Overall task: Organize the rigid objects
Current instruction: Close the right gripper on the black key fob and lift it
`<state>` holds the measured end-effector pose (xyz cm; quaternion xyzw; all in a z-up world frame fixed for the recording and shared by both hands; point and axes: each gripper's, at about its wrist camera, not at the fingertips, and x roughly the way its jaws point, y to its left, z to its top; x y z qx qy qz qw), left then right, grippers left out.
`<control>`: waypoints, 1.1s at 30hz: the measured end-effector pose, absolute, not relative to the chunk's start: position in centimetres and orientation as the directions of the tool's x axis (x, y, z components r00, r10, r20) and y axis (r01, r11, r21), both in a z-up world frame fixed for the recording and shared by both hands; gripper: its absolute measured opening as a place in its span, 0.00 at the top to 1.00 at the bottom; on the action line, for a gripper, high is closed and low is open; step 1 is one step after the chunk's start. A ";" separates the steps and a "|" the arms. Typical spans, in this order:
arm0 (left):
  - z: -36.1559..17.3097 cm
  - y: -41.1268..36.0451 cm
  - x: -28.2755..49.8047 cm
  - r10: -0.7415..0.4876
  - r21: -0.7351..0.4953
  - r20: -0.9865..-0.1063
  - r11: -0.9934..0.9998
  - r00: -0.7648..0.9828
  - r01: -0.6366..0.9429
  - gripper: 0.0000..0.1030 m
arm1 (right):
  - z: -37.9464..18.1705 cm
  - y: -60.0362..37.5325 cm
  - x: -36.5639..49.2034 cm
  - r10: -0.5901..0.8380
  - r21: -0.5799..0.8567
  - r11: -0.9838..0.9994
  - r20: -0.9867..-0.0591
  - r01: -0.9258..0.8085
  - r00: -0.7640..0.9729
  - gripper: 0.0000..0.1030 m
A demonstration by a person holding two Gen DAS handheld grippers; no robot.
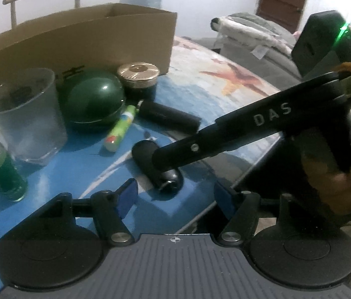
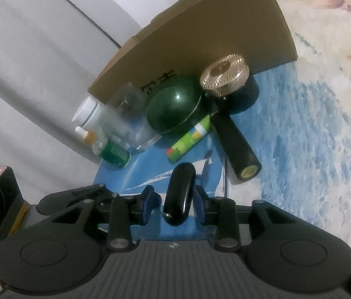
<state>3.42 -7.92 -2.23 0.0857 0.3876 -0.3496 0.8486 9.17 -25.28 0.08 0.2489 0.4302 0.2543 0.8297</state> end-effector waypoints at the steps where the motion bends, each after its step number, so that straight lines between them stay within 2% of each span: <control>1: -2.3 -7.9 3.4 -0.520 -0.114 -0.719 0.744 0.462 0.659 0.34 | 0.1 -25.2 9.2 0.632 0.624 0.752 -0.590 -0.212 0.503 0.64; 8: -2.7 -9.1 3.1 -0.447 0.009 -0.724 0.755 0.525 0.656 0.34 | 0.1 -24.5 9.4 0.609 0.585 0.778 -0.609 -0.230 0.508 0.64; 12: -2.6 -9.2 3.2 -0.446 0.011 -0.724 0.755 0.526 0.655 0.37 | 0.1 -24.1 9.5 0.607 0.564 0.785 -0.612 -0.258 0.507 0.64; 17: -2.6 -9.2 3.3 -0.449 -0.002 -0.723 0.762 0.526 0.648 0.45 | 0.2 -23.8 9.5 0.613 0.549 0.784 -0.608 -0.292 0.504 0.64; 19: -2.5 -9.1 3.4 -0.440 -0.002 -0.722 0.773 0.534 0.635 0.53 | 0.2 -23.7 9.5 0.613 0.542 0.785 -0.607 -0.301 0.506 0.64; 21: -2.4 -9.0 3.6 -0.435 -0.007 -0.720 0.784 0.540 0.621 0.57 | 0.2 -23.7 9.4 0.614 0.539 0.785 -0.604 -0.306 0.508 0.65; 28: -2.3 -8.5 3.3 -0.445 -0.035 -0.703 0.800 0.554 0.599 0.65 | 0.3 -23.8 9.3 0.620 0.553 0.778 -0.598 -0.299 0.507 0.65; 31: -1.8 -8.3 2.9 -0.440 -0.026 -0.693 0.807 0.571 0.589 0.71 | 0.7 -23.8 8.9 0.630 0.560 0.769 -0.587 -0.307 0.508 0.70; 33: -1.5 -8.2 2.8 -0.438 -0.022 -0.687 0.810 0.580 0.586 0.71 | 1.2 -23.6 8.7 0.631 0.553 0.770 -0.581 -0.319 0.514 0.73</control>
